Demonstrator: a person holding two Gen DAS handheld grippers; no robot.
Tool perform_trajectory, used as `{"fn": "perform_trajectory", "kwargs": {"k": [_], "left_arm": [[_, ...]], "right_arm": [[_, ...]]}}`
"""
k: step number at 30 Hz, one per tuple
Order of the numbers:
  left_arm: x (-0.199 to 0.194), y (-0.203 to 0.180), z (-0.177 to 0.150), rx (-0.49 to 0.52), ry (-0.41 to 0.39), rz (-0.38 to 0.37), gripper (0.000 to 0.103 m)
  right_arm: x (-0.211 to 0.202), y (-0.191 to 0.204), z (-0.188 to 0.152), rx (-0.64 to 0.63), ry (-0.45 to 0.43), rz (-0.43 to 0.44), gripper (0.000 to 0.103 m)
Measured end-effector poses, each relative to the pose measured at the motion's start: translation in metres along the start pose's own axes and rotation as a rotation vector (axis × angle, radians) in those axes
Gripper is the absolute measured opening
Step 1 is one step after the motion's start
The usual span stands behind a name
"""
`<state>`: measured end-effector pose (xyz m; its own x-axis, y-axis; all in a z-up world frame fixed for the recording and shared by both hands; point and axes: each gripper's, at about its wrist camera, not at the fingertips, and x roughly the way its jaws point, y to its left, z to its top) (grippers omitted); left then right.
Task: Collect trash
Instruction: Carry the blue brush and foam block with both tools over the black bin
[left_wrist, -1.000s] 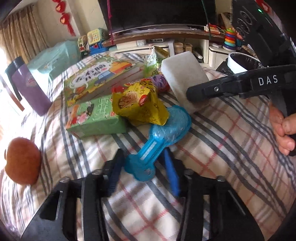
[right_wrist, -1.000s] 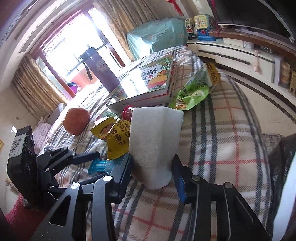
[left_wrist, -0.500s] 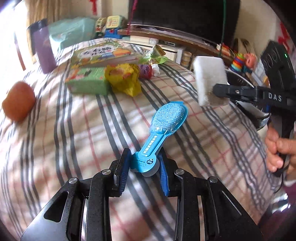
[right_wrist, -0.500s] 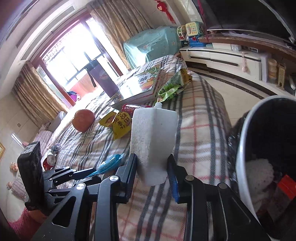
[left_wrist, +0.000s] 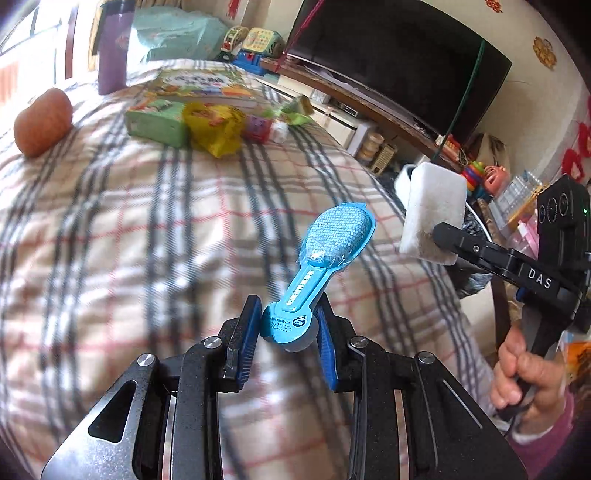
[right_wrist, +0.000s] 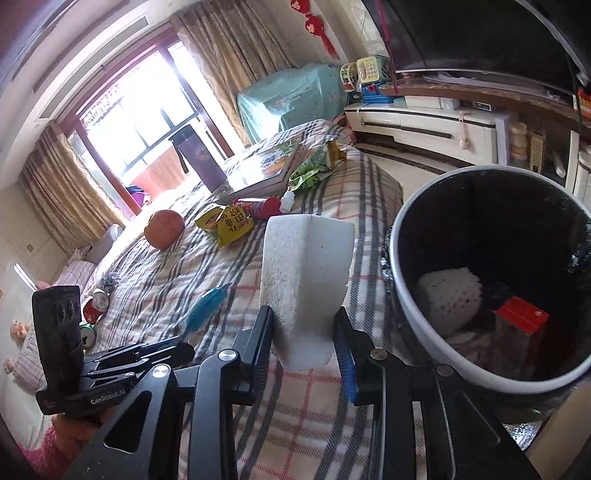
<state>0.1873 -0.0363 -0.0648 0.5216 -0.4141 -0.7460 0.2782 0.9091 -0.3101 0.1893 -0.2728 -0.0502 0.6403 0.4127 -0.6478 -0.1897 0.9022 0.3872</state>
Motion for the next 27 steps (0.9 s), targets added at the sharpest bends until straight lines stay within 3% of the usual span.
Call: {"fn": "perform_trajectory", "kwargs": {"k": [27], "left_arm": [[0.011, -0.091, 0.014, 0.099, -0.017, -0.045, 0.028]], "right_arm": [[-0.057, -0.038, -0.010, 0.040, -0.112, -0.084, 0.033]]}}
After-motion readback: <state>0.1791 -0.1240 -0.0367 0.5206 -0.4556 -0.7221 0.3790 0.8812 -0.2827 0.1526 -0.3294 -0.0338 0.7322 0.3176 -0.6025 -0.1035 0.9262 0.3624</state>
